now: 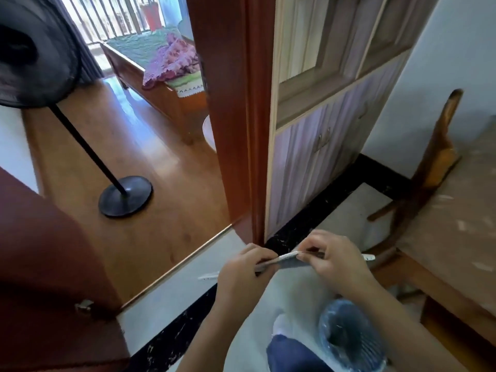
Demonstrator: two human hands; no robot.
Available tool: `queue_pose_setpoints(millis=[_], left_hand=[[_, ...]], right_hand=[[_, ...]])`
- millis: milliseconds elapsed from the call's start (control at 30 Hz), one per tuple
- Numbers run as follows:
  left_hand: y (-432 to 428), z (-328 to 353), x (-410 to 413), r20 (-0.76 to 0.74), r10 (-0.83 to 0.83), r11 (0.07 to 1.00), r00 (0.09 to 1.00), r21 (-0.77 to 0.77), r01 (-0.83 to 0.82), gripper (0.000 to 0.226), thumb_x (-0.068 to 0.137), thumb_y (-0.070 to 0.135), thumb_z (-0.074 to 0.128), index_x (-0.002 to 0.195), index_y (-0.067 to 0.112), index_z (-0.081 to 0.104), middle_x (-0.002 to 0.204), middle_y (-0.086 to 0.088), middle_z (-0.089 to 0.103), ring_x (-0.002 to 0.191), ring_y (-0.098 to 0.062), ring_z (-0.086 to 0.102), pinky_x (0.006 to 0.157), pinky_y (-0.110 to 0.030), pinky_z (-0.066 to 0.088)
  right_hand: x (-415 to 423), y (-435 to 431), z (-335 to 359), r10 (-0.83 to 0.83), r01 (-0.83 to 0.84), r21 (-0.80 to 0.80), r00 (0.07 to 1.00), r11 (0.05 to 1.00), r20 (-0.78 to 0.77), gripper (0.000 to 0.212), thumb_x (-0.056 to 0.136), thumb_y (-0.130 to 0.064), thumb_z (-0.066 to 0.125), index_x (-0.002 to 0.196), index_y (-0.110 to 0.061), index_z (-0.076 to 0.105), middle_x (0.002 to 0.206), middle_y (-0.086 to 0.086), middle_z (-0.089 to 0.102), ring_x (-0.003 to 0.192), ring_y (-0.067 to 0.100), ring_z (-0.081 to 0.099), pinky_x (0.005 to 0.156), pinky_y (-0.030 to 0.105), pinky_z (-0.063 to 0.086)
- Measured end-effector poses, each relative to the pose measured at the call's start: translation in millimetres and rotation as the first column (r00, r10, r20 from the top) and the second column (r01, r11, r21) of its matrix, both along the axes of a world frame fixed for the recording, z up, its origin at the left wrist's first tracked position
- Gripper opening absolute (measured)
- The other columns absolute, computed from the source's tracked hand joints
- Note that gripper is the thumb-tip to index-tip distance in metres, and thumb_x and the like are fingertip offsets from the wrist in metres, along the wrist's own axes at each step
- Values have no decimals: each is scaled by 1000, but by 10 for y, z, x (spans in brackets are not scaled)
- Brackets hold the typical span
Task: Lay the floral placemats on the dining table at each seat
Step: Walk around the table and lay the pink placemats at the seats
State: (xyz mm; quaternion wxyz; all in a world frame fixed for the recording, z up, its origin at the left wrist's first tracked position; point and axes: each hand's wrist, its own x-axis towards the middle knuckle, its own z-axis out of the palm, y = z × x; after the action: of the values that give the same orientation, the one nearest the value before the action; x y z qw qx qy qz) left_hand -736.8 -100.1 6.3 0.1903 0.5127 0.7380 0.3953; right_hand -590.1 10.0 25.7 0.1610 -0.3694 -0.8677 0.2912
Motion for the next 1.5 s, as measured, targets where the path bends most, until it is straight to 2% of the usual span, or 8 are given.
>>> queue_pose_setpoints(millis=[400, 500, 667, 733, 867, 1033, 1167, 1500], left_hand=[[1936, 29, -535, 43, -233, 971, 971, -49, 235, 14, 76, 19, 70, 75, 33, 70, 73, 19, 66, 74, 3, 59, 70, -21, 46], [2543, 118, -524, 121, -302, 945, 946, -93, 314, 22, 77, 21, 70, 71, 42, 67, 75, 23, 67, 75, 6, 59, 71, -17, 45], [3447, 235, -297, 81, -482, 874, 872, -26, 486, 6, 78, 15, 70, 80, 20, 71, 74, 17, 62, 74, 2, 59, 69, -16, 46], [3699, 268, -184, 51, -536, 844, 843, 4, 536, 4, 78, 11, 70, 81, 14, 71, 73, 16, 61, 72, 1, 59, 66, -10, 44], [4174, 338, -21, 7, -632, 775, 775, 47, 631, 4, 78, 11, 70, 81, 13, 71, 78, 5, 67, 74, -5, 61, 69, -23, 48], [4907, 377, 245, -14, -746, 665, 665, 33, 746, 6, 79, 16, 69, 84, 17, 71, 81, 6, 68, 78, -6, 61, 72, -26, 50], [5616, 414, 391, 39, -824, 564, 565, -30, 825, 11, 79, 18, 70, 79, 29, 69, 78, 15, 65, 78, 2, 60, 71, -13, 47], [7052, 572, 1012, -80, -945, 319, 318, 0, 948, 10, 78, 19, 70, 76, 29, 69, 75, 16, 63, 76, 0, 58, 69, -17, 42]], right_hand=[[-249, 1482, 73, -250, 251, 23, 967, 968, -47, 12, 73, -10, 71, 72, -22, 68, 71, -19, 57, 70, 5, 57, 62, 13, 40], [-152, 1927, 161, -288, 292, 46, 955, 955, -73, 14, 72, -6, 72, 72, -20, 68, 70, -21, 54, 69, 7, 58, 62, 19, 44], [99, 2524, 265, -422, 429, 63, 901, 901, -103, 10, 73, -7, 72, 74, -16, 69, 72, -12, 58, 71, 12, 60, 67, 34, 50], [211, 2673, 295, -486, 495, 56, 865, 867, -126, 10, 72, -5, 73, 73, -14, 69, 72, -9, 60, 71, 14, 60, 67, 33, 49], [386, 2895, 402, -561, 577, 68, 811, 814, -164, 12, 70, -1, 73, 71, -12, 68, 68, -15, 56, 68, 10, 58, 63, 26, 46], [602, 3277, 449, -679, 694, 118, 720, 711, -143, 7, 73, -8, 71, 74, -14, 69, 76, -5, 65, 71, 12, 60, 63, 34, 52], [670, 3727, 473, -743, 745, 160, 664, 648, -86, 4, 76, -14, 70, 78, -18, 70, 81, -7, 66, 74, 12, 60, 63, 35, 53], [943, 4683, 562, -925, 922, 156, 371, 356, -85, 5, 76, -17, 70, 77, -21, 69, 77, -14, 57, 73, 10, 57, 60, 26, 45]])
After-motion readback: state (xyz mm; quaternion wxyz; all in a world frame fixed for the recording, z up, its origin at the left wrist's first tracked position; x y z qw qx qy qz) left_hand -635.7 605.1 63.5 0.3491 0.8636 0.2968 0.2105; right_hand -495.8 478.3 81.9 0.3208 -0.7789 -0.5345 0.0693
